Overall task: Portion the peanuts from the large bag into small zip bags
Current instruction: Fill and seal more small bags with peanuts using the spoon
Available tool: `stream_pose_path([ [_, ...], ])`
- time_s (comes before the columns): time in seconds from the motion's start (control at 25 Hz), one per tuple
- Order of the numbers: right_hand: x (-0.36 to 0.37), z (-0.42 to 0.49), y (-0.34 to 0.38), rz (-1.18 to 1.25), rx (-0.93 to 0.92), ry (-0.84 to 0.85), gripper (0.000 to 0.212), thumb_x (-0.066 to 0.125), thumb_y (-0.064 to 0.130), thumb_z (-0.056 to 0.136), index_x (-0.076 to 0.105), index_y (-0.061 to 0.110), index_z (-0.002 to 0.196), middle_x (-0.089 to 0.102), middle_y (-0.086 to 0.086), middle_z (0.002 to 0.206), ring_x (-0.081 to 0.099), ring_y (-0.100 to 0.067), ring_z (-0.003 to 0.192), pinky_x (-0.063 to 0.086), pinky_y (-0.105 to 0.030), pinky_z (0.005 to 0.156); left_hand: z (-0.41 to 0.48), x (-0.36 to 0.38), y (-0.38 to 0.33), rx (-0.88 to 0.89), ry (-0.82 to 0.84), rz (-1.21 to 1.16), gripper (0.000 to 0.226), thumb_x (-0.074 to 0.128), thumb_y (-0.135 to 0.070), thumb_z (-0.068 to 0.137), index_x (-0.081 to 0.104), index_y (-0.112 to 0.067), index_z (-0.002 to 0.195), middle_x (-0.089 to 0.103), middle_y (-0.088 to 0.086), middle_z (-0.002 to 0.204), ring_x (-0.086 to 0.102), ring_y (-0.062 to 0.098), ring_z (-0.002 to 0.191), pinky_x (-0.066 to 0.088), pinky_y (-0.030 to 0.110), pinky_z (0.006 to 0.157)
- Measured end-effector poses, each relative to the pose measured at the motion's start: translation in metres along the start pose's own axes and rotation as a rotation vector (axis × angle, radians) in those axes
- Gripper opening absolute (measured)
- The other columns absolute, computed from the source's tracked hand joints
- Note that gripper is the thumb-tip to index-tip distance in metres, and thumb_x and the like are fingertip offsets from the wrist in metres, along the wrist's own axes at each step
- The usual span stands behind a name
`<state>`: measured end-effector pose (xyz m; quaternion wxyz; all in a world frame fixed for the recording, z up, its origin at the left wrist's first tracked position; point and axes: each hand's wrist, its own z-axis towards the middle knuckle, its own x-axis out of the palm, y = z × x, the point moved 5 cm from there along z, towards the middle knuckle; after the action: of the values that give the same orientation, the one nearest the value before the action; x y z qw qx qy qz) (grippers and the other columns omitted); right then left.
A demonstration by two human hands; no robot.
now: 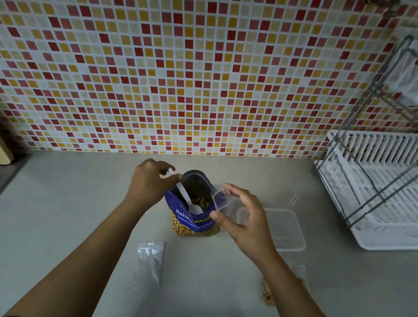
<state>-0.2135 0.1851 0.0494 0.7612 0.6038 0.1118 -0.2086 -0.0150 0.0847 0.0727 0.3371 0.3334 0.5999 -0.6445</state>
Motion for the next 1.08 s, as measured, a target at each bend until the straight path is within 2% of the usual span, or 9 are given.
stream_pose_path([
  [0.16,-0.001,0.010,-0.014,0.088,0.066,-0.015,0.058,0.069,0.057,0.064,0.056,0.036,0.116,0.062,0.015,0.116,0.055,-0.004,0.111,0.041,-0.009,0.087,-0.003,-0.003,-0.019,0.197,-0.018,-0.125,0.021,0.062,-0.028,0.087,0.073,-0.011,0.095,0.072,0.007,0.085,0.058,0.015,0.071,0.043,0.019,0.061],
  [0.28,0.001,0.013,-0.023,0.149,0.101,-0.002,0.061,0.071,0.055,0.062,0.060,0.026,0.114,0.066,0.008,0.109,0.059,-0.004,0.104,0.041,-0.005,0.081,-0.010,-0.013,-0.024,0.341,-0.164,0.182,0.024,0.059,-0.032,0.089,0.074,-0.014,0.092,0.073,0.005,0.083,0.059,0.024,0.085,0.047,0.035,0.073],
  [0.4,0.007,0.013,-0.025,0.214,0.135,0.061,0.052,0.075,0.049,0.062,0.059,0.030,0.108,0.066,0.010,0.106,0.060,-0.002,0.099,0.042,-0.006,0.079,-0.010,0.008,-0.014,0.201,0.022,0.302,0.028,0.053,-0.040,0.091,0.072,-0.019,0.093,0.063,0.001,0.083,0.050,0.025,0.110,0.041,0.043,0.084],
  [0.48,0.011,0.013,-0.024,0.249,0.155,0.100,0.049,0.078,0.042,0.064,0.058,0.029,0.107,0.066,0.010,0.106,0.062,-0.002,0.097,0.045,-0.009,0.080,-0.005,0.022,-0.008,0.101,0.111,0.152,0.030,0.051,-0.038,0.092,0.070,-0.016,0.086,0.052,-0.003,0.072,0.056,0.027,0.096,0.047,0.045,0.080],
  [0.56,0.012,0.015,-0.023,0.262,0.161,0.101,0.046,0.080,0.033,0.067,0.059,0.026,0.107,0.067,0.009,0.106,0.063,-0.002,0.095,0.047,-0.011,0.080,-0.001,0.028,-0.004,0.037,0.103,0.042,0.029,0.051,-0.034,0.093,0.071,-0.015,0.082,0.057,-0.002,0.069,0.059,0.024,0.079,0.051,0.044,0.077],
  [0.68,0.010,0.017,-0.021,0.254,0.154,0.095,0.044,0.078,0.031,0.068,0.060,0.024,0.107,0.068,0.008,0.103,0.063,-0.001,0.093,0.047,-0.011,0.081,-0.002,0.026,-0.002,-0.074,0.092,-0.186,0.027,0.052,-0.028,0.093,0.072,-0.015,0.081,0.066,-0.001,0.070,0.057,0.013,0.067,0.048,0.026,0.064],
  [0.8,0.008,0.016,-0.020,0.242,0.154,0.089,0.044,0.077,0.033,0.067,0.060,0.024,0.107,0.068,0.009,0.103,0.063,-0.002,0.095,0.047,-0.011,0.081,-0.007,0.022,0.003,-0.185,0.069,-0.416,0.026,0.053,-0.023,0.094,0.071,-0.011,0.079,0.066,0.002,0.076,0.056,0.012,0.071,0.041,0.018,0.061],
  [0.96,0.010,0.015,-0.020,0.221,0.155,0.107,0.041,0.080,0.029,0.070,0.059,0.030,0.105,0.067,0.012,0.105,0.062,-0.003,0.094,0.048,-0.011,0.078,-0.010,0.017,0.012,-0.288,0.000,-0.541,0.026,0.051,-0.023,0.095,0.070,-0.009,0.083,0.063,-0.004,0.075,0.054,0.011,0.076,0.040,0.017,0.062],
  [1.08,0.007,0.014,-0.018,0.164,0.126,0.055,0.047,0.076,0.045,0.066,0.058,0.032,0.108,0.065,0.013,0.107,0.061,-0.002,0.095,0.045,-0.008,0.076,-0.012,0.016,0.016,-0.339,-0.014,-0.578,0.029,0.048,-0.025,0.096,0.069,-0.006,0.092,0.062,0.001,0.082,0.053,0.014,0.083,0.038,0.024,0.065],
])
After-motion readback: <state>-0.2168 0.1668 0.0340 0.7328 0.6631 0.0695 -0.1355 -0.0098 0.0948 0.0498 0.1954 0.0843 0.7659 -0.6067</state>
